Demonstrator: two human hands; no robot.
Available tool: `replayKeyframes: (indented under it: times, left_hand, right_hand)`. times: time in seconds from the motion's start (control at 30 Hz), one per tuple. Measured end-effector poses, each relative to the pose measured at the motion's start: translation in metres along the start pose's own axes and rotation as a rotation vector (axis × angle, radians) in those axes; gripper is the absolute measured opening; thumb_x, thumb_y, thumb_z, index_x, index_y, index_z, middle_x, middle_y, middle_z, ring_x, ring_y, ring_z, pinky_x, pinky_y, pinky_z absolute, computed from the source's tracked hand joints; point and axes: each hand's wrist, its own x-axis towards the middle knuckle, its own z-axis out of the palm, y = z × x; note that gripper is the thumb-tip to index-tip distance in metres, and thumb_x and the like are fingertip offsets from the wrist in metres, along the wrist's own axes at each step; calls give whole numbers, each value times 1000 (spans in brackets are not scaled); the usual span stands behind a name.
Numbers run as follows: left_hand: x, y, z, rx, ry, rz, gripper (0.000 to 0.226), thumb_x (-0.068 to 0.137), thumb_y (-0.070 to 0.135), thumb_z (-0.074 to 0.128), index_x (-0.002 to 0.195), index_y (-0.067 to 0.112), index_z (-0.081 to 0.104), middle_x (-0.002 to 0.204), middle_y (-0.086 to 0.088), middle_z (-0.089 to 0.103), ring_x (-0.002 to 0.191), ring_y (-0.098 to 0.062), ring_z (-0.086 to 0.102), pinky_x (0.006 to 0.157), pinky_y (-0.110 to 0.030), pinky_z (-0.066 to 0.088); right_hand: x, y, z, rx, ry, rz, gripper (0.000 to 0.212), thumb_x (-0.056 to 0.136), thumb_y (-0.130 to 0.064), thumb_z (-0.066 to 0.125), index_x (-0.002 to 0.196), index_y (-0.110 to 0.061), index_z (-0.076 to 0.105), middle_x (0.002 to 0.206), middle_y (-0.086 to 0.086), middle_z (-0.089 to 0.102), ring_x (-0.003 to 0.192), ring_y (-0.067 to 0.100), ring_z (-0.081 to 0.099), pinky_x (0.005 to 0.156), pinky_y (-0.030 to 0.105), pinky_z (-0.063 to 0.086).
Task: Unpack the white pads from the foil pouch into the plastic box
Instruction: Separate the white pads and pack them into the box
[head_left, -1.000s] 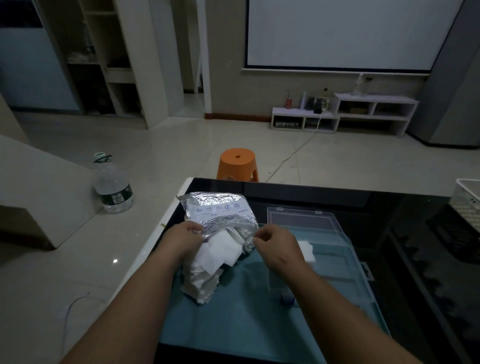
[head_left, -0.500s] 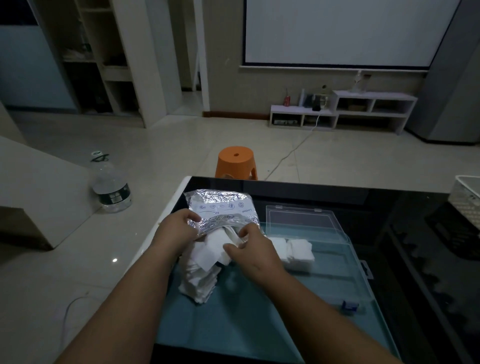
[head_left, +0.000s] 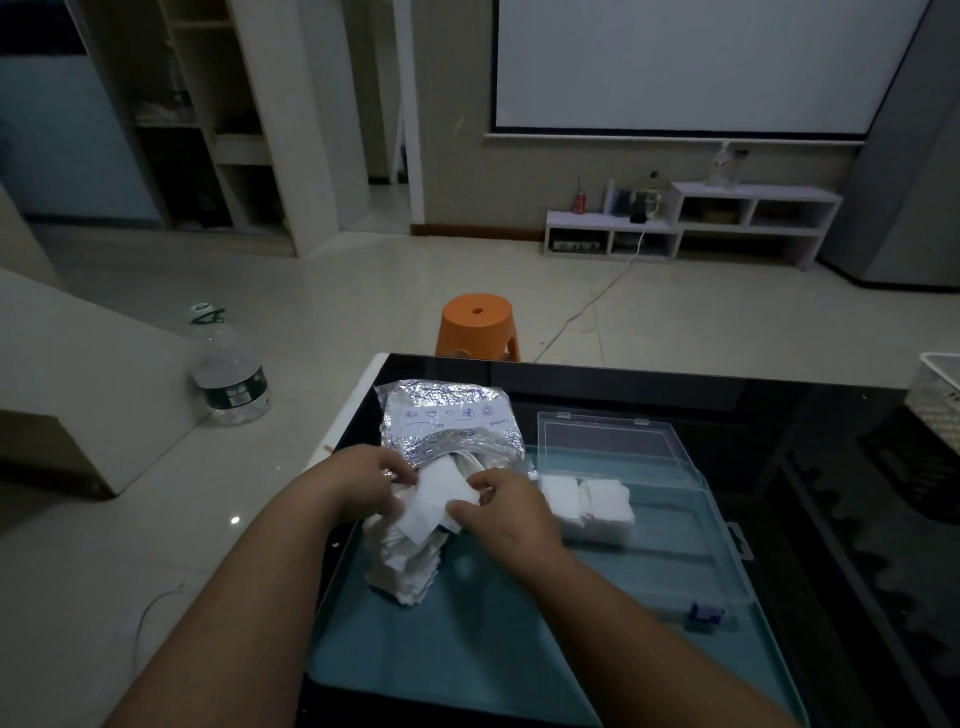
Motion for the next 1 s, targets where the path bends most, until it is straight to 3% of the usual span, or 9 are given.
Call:
replayKeyframes:
  times: [0.07,0.23,0.4,0.63,0.73,0.8,0.87,0.93,1.0]
  left_hand:
    - [-2,2,2,78,-53,-4,47,77,5,72,119,27,67,110,1,59,99,-18,60,78,-23,43]
    - [-5,6,5,204,-106,-13,59,79,13,73,133,25,54,124,-2,58,102,-19,57,81,-25,43]
    - [-6,6,7,223,-37,-68,52,70,21,81,113,22,52,116,-5,57,94,-22,59,70,-29,45]
    - [-9,13,5,221,58,-24,39,67,13,78,101,15,59,97,-3,58,83,-20,61,61,-26,49]
    - [-9,14,1,103,79,-3,27,68,7,78,90,14,63,82,-2,59,69,-15,57,51,-22,42]
    - [-10,14,1,22,113,17,24,68,4,76,88,12,64,79,-3,59,66,-14,55,49,-21,40]
    - [-12,16,2,-82,150,39,22,70,1,72,88,11,65,77,-5,59,63,-16,56,47,-20,39]
    - [-11,18,2,-223,158,54,20,71,-2,71,87,9,66,77,-10,62,61,-21,58,48,-22,43]
    - [-11,19,2,-341,154,58,20,72,-4,71,86,9,66,78,-15,63,61,-25,60,49,-26,46]
  right_hand:
    - [0,1,0,-15,8,-2,43,83,-34,71,123,-20,64,115,0,68,106,18,63,88,24,47]
    - [1,-1,-7,13,47,-2,19,77,-25,69,96,-26,69,86,-7,62,80,14,59,66,23,41]
    - [-1,-3,-10,30,70,-7,12,73,-22,66,83,-27,60,77,-8,60,77,17,59,62,25,43]
    - [-9,-7,-16,68,34,-6,36,76,-25,61,112,-26,65,100,-1,64,90,20,61,71,26,42]
    - [-10,-10,-21,172,59,-2,33,63,-35,54,89,-22,69,81,-1,67,78,21,62,64,29,46]
    - [-10,-9,-26,261,102,19,33,59,-35,53,78,-13,68,77,9,68,71,24,61,65,41,53]
    - [-9,-9,-34,352,115,64,30,63,-30,56,77,-5,66,80,19,68,66,23,58,64,48,56]
    - [-11,-10,-45,468,99,107,12,77,-15,58,76,-3,63,76,16,63,64,22,57,57,39,53]
    - [-11,-10,-57,591,96,149,12,84,-1,54,74,-4,59,75,11,57,65,23,56,57,34,52]
